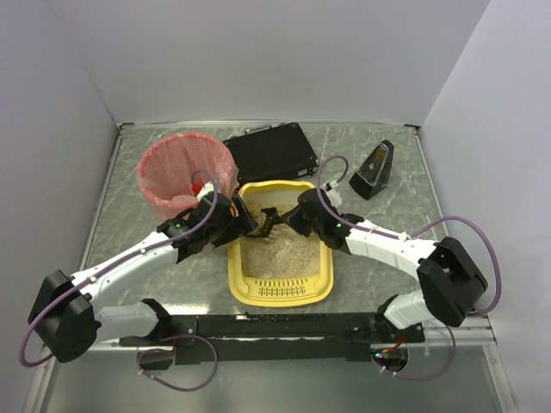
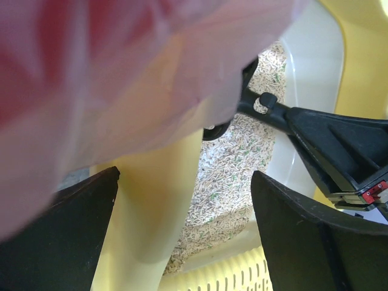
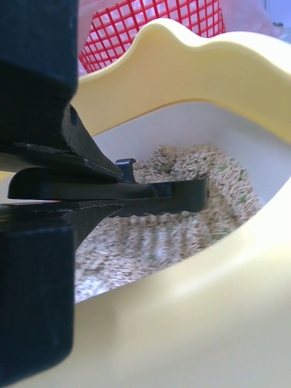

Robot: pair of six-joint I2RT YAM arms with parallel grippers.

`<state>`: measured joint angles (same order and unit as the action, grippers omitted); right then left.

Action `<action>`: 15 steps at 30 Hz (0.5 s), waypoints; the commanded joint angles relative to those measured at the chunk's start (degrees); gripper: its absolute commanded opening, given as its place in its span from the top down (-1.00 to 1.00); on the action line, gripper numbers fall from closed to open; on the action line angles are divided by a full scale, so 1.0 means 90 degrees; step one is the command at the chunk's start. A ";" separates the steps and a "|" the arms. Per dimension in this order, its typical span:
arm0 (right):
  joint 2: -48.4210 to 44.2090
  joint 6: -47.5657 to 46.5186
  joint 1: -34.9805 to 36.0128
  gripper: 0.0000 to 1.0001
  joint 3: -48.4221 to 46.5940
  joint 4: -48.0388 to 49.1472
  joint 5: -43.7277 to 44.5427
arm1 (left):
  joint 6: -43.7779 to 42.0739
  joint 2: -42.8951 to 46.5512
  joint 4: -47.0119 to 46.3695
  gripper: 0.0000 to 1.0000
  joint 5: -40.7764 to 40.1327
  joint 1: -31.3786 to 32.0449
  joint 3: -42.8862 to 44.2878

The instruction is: Clean the litter box

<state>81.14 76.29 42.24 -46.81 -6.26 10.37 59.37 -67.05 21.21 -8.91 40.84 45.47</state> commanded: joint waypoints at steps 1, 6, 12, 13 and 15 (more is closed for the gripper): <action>0.0232 -0.0645 0.0063 1.00 0.0619 0.0540 0.0555 | 0.0190 -0.0109 -0.0257 -0.89 0.0247 0.0042 0.0143; 0.0183 -0.0967 0.0043 1.00 0.0699 0.0745 0.0771 | 0.0209 -0.0060 -0.0248 -0.88 0.0209 0.0042 0.0123; 0.0681 -0.1241 0.0014 1.00 0.0727 0.1417 0.0140 | 0.0209 -0.0089 -0.0160 -0.89 0.0160 0.0042 0.0162; 0.0768 -0.1144 -0.0005 1.00 0.0805 0.1757 0.0011 | 0.0209 -0.0089 -0.0150 -0.89 0.0150 0.0042 0.0172; 0.0798 -0.1114 -0.0015 1.00 0.1010 0.2032 -0.0156 | 0.0210 -0.0089 -0.0121 -0.89 0.0140 0.0042 0.0191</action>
<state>83.42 67.57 42.02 -42.48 8.05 13.34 59.68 -67.83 21.69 -9.43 40.77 45.47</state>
